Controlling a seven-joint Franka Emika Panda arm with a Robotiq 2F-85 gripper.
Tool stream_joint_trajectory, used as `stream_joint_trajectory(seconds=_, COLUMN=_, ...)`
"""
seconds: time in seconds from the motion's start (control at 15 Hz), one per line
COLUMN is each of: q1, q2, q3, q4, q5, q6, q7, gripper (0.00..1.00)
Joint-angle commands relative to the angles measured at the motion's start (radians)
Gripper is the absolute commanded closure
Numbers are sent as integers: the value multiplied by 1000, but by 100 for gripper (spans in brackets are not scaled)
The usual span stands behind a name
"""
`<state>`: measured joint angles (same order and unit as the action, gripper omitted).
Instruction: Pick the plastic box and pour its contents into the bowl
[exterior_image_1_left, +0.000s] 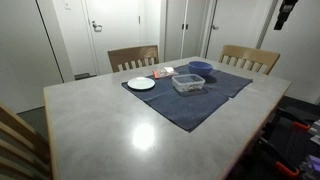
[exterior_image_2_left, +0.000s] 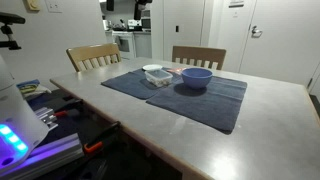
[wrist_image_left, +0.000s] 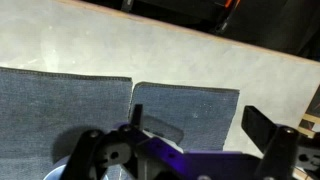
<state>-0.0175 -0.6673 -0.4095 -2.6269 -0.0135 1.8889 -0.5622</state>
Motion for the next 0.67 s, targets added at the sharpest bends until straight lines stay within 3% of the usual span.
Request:
stream_joint_trajectory(seconds=0.0, q1=-28, q2=8, q3=25, q4=1, q5=17, q6=-1, q7=-15, gripper=0)
stream_joint_trajectory(seconds=0.6, q1=4, q2=50, q3=65, q4=41, q5=41, q6=10, q7=3, gripper=0)
